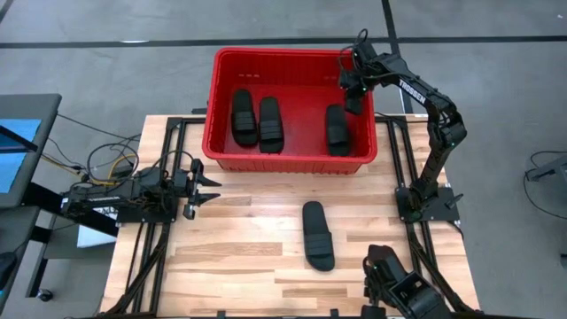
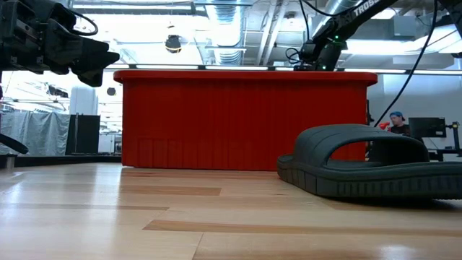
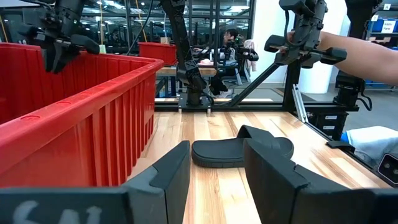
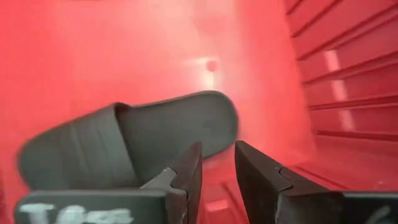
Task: Pick and place slides into bin
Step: Put the black slipper into the red container
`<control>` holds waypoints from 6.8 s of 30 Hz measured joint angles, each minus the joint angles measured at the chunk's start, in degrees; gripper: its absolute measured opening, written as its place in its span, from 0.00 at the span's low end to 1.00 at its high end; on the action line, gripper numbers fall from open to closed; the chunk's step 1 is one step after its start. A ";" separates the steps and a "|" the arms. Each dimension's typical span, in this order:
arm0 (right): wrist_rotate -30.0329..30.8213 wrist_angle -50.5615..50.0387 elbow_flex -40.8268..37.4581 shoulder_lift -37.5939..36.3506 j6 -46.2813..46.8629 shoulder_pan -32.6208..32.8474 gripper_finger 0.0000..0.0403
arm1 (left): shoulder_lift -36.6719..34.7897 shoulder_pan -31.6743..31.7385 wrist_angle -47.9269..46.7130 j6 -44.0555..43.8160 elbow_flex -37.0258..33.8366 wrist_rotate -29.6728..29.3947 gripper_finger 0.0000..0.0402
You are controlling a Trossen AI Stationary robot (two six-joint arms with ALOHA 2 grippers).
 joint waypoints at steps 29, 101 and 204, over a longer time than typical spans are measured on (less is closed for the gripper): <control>3.58 -17.55 18.80 -0.31 1.01 22.01 0.22 | 0.00 -0.02 0.02 0.02 0.00 0.02 0.35; 28.44 19.55 -30.30 -0.94 57.36 68.15 0.21 | -0.01 0.00 0.01 0.02 -0.01 0.02 0.35; 54.67 -14.68 6.91 -0.24 65.61 85.53 0.00 | 0.00 0.00 -0.21 0.02 0.00 -1.46 0.35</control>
